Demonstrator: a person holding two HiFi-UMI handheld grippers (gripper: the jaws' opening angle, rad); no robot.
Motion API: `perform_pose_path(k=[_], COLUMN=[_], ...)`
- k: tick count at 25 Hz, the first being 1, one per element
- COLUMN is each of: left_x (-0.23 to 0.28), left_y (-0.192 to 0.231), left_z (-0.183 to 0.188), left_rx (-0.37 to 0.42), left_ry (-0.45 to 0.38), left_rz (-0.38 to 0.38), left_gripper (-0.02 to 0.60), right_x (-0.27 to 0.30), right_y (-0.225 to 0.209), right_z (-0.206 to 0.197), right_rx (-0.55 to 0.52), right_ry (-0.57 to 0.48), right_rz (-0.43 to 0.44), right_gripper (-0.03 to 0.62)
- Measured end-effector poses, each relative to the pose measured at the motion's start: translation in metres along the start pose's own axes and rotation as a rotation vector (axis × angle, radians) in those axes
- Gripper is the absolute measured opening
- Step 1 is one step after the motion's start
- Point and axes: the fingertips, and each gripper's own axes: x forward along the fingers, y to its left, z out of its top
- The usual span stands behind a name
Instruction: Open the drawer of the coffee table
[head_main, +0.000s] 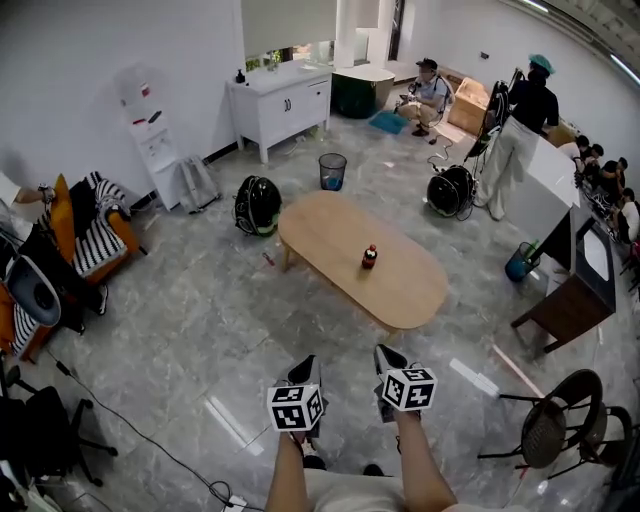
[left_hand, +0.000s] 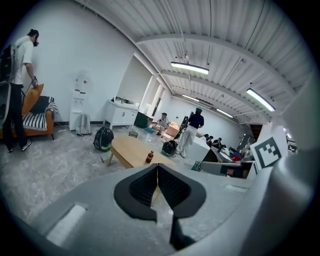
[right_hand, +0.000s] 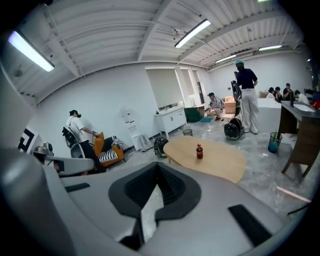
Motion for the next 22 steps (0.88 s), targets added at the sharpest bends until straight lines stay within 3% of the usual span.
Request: perform_pose_path(k=[8,12,22], left_x=[0.016,0.022,0.029], left_y=[0.055,0.066,0.080], left_z=[0.027,0.028,0.030], left_rx=[0.021,0.064,0.051], left_ry=[0.022,0.032,0.022], left_rz=[-0.054,-0.098,-0.129], left_gripper=[0.011,0.011,0.011], right_x=[0.033,0.039,0.044], right_y=[0.025,0.016,0.010], right_z=[0.008,0.000,-0.013], right_rx=[0.053,0.095,0.132], right_ry=[-0.017,-0.035,-0.043], right_rz=[-0.050,-0.109,-0.172], right_gripper=[0.015,0.015,0.015])
